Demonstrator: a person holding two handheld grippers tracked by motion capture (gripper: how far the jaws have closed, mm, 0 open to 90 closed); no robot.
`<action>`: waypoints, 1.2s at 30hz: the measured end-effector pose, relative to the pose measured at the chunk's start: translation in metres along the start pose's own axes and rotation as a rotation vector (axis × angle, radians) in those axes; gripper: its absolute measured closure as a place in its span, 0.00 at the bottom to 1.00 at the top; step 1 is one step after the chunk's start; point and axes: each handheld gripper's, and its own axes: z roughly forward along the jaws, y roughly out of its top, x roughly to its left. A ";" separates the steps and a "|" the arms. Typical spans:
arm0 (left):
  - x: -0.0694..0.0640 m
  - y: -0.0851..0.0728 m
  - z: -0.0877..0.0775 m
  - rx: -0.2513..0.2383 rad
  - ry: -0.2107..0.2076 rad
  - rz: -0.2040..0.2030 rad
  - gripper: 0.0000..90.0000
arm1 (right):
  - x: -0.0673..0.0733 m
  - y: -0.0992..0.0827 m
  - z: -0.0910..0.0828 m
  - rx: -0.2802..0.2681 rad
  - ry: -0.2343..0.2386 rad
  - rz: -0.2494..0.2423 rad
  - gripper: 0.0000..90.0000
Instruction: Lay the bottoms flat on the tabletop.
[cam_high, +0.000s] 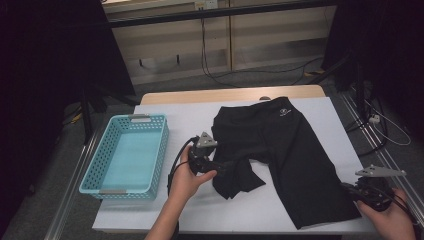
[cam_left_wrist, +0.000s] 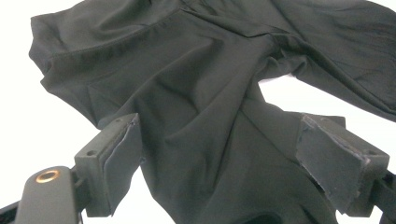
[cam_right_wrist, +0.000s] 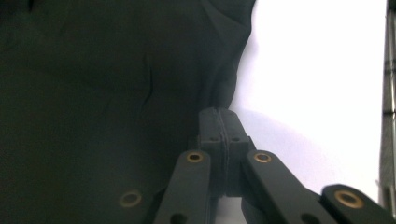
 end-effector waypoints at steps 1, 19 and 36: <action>0.000 0.000 0.000 0.001 0.001 0.001 0.17 | 0.000 0.000 0.000 0.010 -0.002 -0.002 1.00; 0.002 -0.004 0.001 0.011 0.004 -0.008 0.17 | -0.008 0.031 0.035 -0.163 0.002 0.067 0.78; 0.002 -0.007 0.000 0.017 0.008 -0.009 0.17 | -0.017 0.016 0.028 -0.135 -0.006 0.055 0.92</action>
